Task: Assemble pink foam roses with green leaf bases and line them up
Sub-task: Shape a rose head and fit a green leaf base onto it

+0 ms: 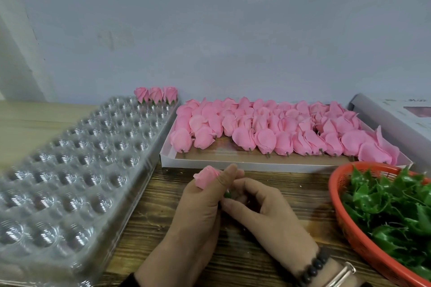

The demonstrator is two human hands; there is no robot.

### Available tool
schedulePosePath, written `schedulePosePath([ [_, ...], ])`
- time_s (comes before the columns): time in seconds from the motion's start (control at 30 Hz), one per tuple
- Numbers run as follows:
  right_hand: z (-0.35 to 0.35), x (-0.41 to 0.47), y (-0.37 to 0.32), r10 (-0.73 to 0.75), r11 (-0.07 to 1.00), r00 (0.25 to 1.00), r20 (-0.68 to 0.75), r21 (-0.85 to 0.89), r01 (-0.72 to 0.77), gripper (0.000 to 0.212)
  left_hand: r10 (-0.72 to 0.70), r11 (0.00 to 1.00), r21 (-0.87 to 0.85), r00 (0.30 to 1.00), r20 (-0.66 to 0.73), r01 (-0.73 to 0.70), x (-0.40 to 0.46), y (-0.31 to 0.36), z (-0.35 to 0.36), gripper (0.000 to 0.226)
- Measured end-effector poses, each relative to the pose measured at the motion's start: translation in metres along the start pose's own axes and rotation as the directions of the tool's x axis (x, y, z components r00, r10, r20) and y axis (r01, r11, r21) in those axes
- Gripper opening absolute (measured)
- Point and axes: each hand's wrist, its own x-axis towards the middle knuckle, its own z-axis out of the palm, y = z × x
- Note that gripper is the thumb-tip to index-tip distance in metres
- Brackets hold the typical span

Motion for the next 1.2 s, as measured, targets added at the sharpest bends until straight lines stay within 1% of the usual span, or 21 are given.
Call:
schedulePosePath([
  [0.07,0.000,0.000,0.004,-0.030,1.000,0.995,-0.097,-0.005,0.029,0.007,0.091,0.990,0.104,0.996,-0.010,-0.090,0.000,0.001,-0.002,0.021],
  [0.1,-0.001,0.000,0.005,-0.044,0.999,0.988,-0.149,-0.013,0.043,0.006,0.153,0.971,0.189,0.988,-0.018,-0.147,0.001,0.002,-0.004,0.016],
  [0.17,-0.003,0.001,0.007,-0.073,0.997,0.972,-0.223,-0.024,0.069,0.011,0.295,0.873,0.407,0.955,-0.007,-0.267,0.005,0.003,-0.010,0.012],
  [0.2,-0.004,0.000,0.007,-0.087,0.996,0.968,-0.235,-0.035,0.081,0.016,0.335,0.824,0.481,0.942,0.015,-0.300,0.006,0.003,-0.012,0.015],
  [0.23,-0.004,0.000,0.007,-0.100,0.994,0.968,-0.231,-0.059,0.089,0.022,0.343,0.794,0.521,0.939,0.040,-0.312,0.006,0.004,-0.012,0.021],
  [0.3,-0.003,0.000,0.007,-0.138,0.984,0.973,-0.184,-0.136,0.114,0.031,0.326,0.747,0.588,0.942,0.083,-0.310,0.005,0.003,-0.011,0.043],
  [0.37,-0.002,-0.001,0.006,-0.196,0.966,0.972,-0.133,-0.196,0.168,0.034,0.334,0.627,0.709,0.934,0.130,-0.323,0.004,0.002,-0.010,0.057],
  [0.43,-0.003,-0.001,0.005,-0.233,0.955,0.968,-0.091,-0.209,0.210,0.036,0.336,0.508,0.792,0.925,0.179,-0.338,0.004,0.002,-0.010,0.066],
  [0.57,-0.006,-0.001,0.004,-0.264,0.931,0.965,0.002,-0.261,0.255,0.042,0.303,0.395,0.843,0.918,0.256,-0.365,0.004,0.004,-0.012,0.090],
  [0.67,-0.008,-0.001,0.005,-0.278,0.918,0.960,0.031,-0.285,0.275,0.039,0.268,0.317,0.871,0.916,0.297,-0.375,0.004,0.004,-0.013,0.101],
  [0.8,-0.010,0.000,0.007,-0.275,0.907,0.960,0.049,-0.319,0.276,0.028,0.198,0.275,0.891,0.928,0.314,-0.361,0.004,0.006,-0.013,0.110],
  [0.9,-0.012,0.001,0.008,-0.234,0.932,0.972,0.018,-0.282,0.229,0.020,0.176,0.288,0.892,0.935,0.308,-0.348,0.002,0.006,-0.012,0.106],
  [0.97,-0.013,0.001,0.008,-0.200,0.953,0.980,0.000,-0.231,0.195,0.019,0.164,0.299,0.891,0.938,0.304,-0.341,0.002,0.006,-0.012,0.103],
  [1.07,-0.012,0.001,0.006,-0.166,0.974,0.986,-0.020,-0.162,0.161,0.018,0.146,0.331,0.876,0.936,0.320,-0.351,0.003,0.005,-0.012,0.099],
  [1.2,-0.010,0.001,0.004,-0.147,0.980,0.988,-0.050,-0.142,0.139,0.021,0.145,0.418,0.824,0.924,0.354,-0.382,0.003,0.000,-0.014,0.102],
])
